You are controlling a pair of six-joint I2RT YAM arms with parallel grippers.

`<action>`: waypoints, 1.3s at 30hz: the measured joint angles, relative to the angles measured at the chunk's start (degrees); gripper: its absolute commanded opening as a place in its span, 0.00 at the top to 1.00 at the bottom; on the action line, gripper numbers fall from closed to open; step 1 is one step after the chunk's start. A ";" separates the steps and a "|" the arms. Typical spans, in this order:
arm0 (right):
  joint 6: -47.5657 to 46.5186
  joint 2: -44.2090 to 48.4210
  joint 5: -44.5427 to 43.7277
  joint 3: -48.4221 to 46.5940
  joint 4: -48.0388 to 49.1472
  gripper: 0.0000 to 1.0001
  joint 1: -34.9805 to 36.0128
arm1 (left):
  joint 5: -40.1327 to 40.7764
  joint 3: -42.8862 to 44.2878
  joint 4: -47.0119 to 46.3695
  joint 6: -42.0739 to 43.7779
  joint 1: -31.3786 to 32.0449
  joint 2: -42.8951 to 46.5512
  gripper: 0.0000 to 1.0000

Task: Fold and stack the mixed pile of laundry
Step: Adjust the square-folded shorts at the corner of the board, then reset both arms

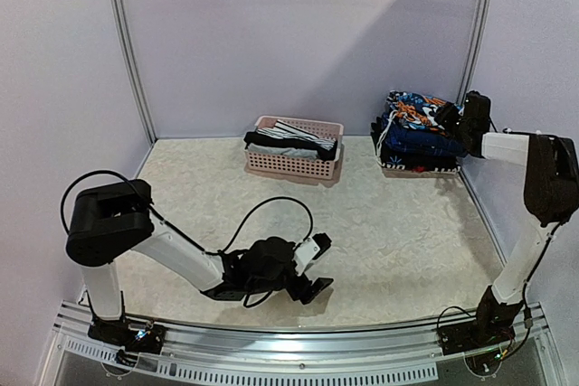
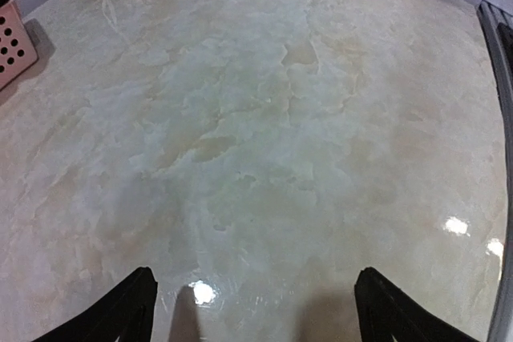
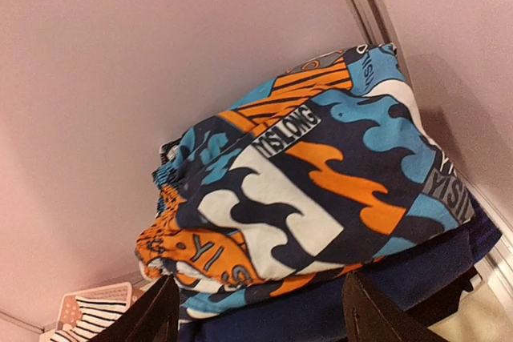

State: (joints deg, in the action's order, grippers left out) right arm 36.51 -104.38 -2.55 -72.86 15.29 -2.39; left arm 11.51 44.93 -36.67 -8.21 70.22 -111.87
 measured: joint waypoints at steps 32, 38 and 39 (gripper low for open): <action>-5.40 46.64 -4.61 29.86 -4.87 0.12 17.09 | 18.01 -1.40 17.31 5.38 -5.14 24.00 0.11; -5.29 53.92 -4.61 32.81 -8.28 0.09 17.14 | 20.90 -1.40 20.87 6.23 -6.54 28.00 0.11; -5.29 55.04 -4.61 33.29 -8.85 0.09 17.16 | 21.31 -1.40 21.62 6.27 -6.78 28.61 0.11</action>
State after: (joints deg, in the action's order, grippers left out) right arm 31.22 -49.34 -7.16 -39.57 6.44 14.76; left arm 32.82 43.53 -15.05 -1.93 63.44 -83.26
